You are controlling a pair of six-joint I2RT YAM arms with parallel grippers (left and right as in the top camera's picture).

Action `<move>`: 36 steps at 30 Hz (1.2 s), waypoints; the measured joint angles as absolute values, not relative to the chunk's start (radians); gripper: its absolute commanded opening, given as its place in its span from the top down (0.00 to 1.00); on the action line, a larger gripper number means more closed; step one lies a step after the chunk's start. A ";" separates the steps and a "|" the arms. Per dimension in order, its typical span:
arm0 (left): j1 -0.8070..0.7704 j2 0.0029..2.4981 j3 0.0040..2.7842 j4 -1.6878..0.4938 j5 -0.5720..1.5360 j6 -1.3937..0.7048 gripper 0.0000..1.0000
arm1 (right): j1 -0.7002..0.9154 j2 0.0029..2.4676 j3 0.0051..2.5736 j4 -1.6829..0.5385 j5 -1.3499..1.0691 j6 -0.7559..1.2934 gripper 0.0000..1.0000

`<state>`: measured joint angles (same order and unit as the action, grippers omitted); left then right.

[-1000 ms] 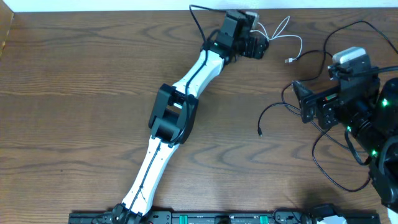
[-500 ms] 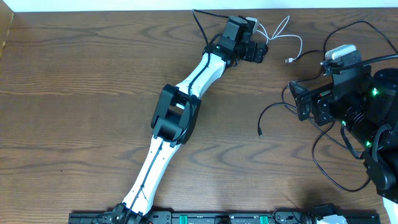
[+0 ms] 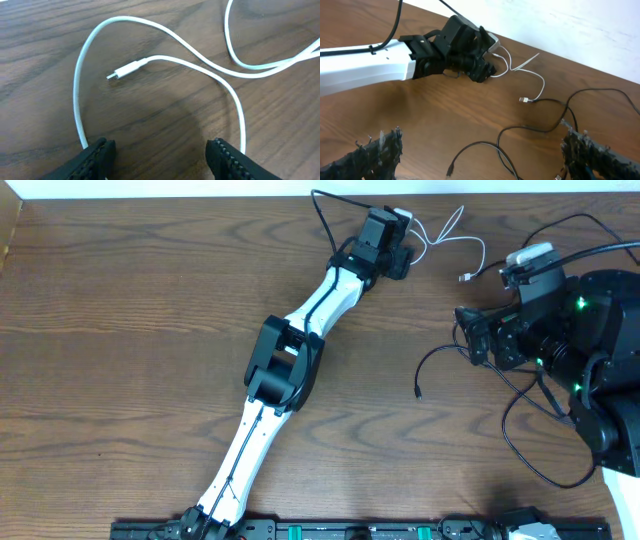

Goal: Untangle cables
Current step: 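Move the left gripper up to the white cable at top center, then grasp the white cable with the left gripper and lift it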

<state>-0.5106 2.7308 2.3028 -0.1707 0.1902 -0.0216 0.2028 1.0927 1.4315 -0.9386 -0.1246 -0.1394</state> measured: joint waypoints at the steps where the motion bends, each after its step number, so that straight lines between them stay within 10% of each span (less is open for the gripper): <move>1: -0.511 2.731 2.303 -0.171 0.181 -0.014 0.27 | 0.203 1.093 1.431 -0.939 -0.125 -0.139 0.01; 7: -0.512 2.732 2.303 -0.165 0.168 0.005 0.13 | 0.203 1.093 1.431 -0.942 -0.128 -0.139 0.01; 36: -0.552 2.619 2.302 -0.221 0.159 0.298 0.14 | 0.203 1.093 1.431 -0.970 -0.131 -0.141 0.01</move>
<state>-0.5518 2.6194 2.3024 -0.2214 0.1585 0.2977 0.2028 1.0927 1.4315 -0.9703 -0.1314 -0.1406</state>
